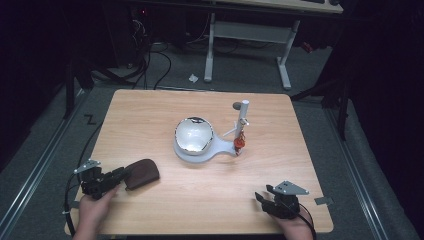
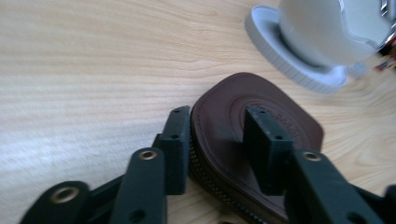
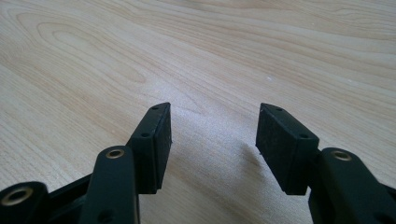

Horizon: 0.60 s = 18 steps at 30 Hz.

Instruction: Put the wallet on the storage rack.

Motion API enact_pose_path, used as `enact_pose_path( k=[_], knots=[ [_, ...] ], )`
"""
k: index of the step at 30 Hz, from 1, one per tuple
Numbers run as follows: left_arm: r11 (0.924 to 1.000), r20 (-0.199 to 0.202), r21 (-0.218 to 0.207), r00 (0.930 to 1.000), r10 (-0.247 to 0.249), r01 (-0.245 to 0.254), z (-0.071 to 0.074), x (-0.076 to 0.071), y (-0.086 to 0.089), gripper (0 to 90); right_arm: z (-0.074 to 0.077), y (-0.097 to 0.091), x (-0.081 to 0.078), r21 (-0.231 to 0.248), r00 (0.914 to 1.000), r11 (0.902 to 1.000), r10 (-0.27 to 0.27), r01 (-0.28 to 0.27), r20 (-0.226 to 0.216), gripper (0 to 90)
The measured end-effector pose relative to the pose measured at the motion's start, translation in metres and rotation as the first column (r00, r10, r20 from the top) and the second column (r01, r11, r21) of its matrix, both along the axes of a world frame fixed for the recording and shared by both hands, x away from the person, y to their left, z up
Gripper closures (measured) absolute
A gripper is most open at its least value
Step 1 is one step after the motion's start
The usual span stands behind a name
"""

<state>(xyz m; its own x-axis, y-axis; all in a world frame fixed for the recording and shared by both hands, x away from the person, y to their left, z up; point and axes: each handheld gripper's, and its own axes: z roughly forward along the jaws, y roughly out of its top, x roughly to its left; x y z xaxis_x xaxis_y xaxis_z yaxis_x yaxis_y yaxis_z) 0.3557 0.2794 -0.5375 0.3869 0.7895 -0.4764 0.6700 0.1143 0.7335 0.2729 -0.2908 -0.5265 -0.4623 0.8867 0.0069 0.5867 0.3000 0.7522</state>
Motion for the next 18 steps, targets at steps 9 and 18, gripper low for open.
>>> enact_pose_path(
  k=[9, 18],
  knots=[
    [0.9999, -0.035, -0.015, 0.9994, 0.002, -0.002, -0.0026, -0.0053, 0.0014, 68.2, -0.0008, 0.0000, 0.0005, 0.002, 1.0000, 1.0000, 0.000, 0.000, -0.001, 45.6],
    [0.9983, 0.001, 0.059, 1.0000, -0.007, 0.007, -0.0002, -0.0108, -0.0037, 85.1, -0.0013, 0.0000, 0.0003, 0.004, 1.0000, 1.0000, -0.004, 0.004, -0.004, 46.1]
  ],
)
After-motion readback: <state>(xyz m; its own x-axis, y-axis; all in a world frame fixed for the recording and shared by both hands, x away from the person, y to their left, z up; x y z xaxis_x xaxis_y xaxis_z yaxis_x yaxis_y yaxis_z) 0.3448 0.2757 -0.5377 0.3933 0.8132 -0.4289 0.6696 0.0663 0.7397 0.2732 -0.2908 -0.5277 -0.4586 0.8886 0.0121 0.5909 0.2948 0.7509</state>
